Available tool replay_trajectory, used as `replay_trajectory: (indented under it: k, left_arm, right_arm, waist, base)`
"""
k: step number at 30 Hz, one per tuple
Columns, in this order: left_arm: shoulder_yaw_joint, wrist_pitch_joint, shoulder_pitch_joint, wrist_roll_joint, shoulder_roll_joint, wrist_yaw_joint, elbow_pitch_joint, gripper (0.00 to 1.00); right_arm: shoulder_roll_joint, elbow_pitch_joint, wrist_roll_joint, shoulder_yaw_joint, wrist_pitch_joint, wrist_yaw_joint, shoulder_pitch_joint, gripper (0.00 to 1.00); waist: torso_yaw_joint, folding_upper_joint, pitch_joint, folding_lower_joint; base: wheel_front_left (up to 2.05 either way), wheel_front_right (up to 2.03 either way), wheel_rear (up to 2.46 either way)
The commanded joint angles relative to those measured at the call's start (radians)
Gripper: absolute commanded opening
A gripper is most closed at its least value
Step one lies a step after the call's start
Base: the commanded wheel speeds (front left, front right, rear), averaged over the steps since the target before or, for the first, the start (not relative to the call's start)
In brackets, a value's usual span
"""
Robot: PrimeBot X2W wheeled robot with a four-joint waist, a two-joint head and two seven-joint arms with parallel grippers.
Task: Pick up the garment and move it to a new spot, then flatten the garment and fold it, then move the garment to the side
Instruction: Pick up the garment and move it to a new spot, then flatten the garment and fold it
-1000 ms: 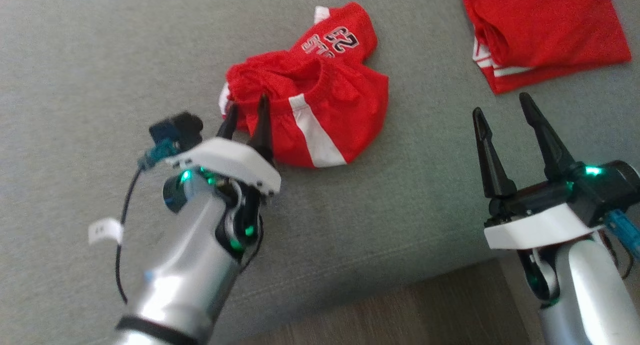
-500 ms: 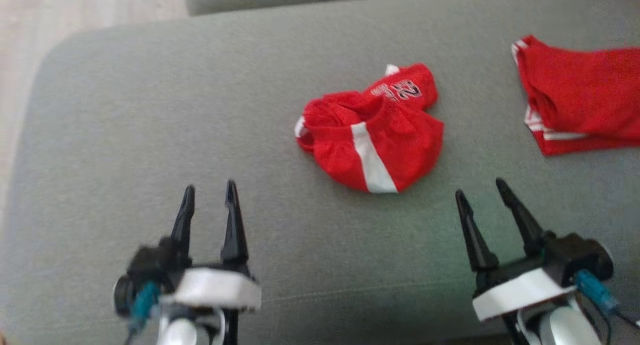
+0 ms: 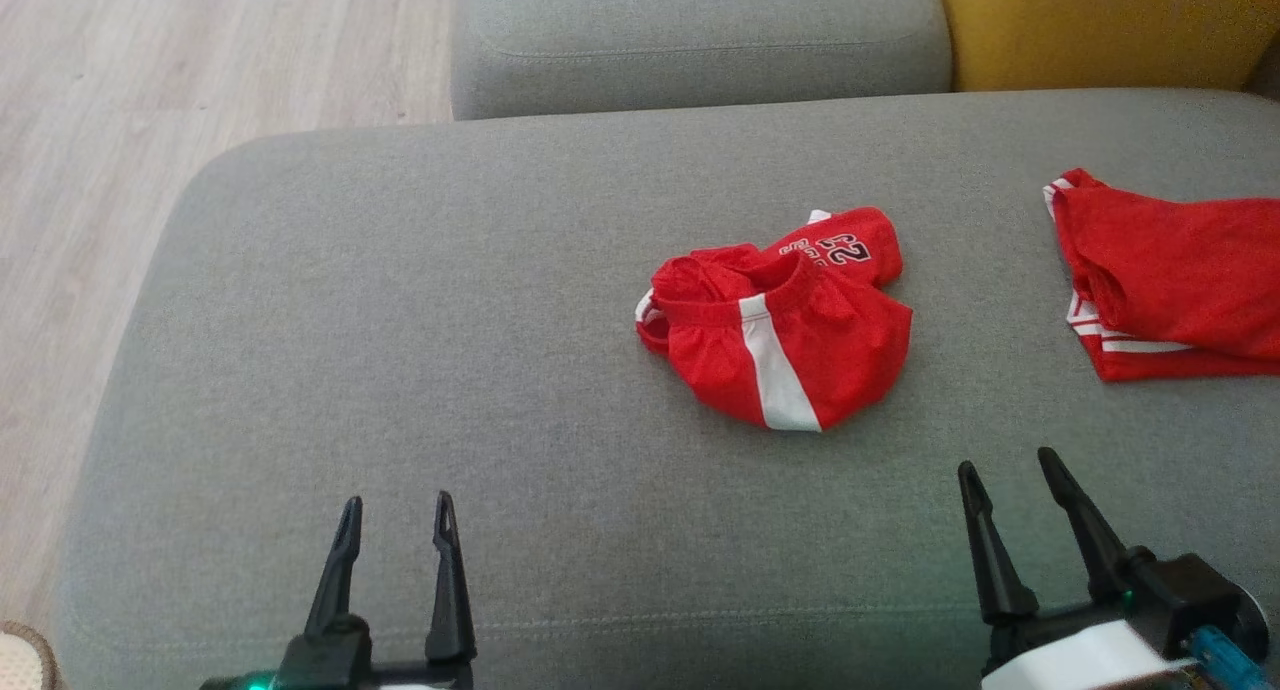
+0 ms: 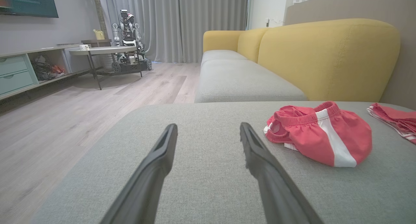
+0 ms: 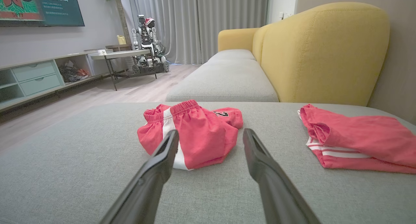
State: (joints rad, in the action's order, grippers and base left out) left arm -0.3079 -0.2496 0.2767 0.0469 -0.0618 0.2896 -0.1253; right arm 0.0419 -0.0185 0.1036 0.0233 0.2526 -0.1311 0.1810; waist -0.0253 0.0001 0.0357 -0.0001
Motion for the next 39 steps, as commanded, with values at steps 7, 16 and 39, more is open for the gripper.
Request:
replay_trajectory:
  k: [7,16,39]
  left_arm:
    - [0.042,-0.012,-0.039,-0.016,0.006,-0.021,-0.020,1.00]
    - [0.023,-0.012,-0.038,-0.030,0.008,-0.024,-0.017,1.00]
    - [-0.040,-0.012,-0.118,-0.039,-0.035,-0.143,0.065,1.00]
  right_arm:
    - [0.008,0.034,0.003,-0.040,0.009,0.000,-0.018,1.00]
    - [0.008,0.027,0.017,-0.049,0.009,0.000,-0.022,1.00]
    - [0.008,0.033,0.071,-0.116,0.009,0.000,-0.032,1.00]
  waist:
    - [-0.016,-0.0001,0.000,0.0001]
    - [-0.014,-0.0001,0.000,0.0001]
    - [0.012,-0.0001,-0.016,0.0001]
  base:
    - [0.00,0.00,0.00]
    - [0.00,0.00,0.00]
    - [0.00,0.00,0.00]
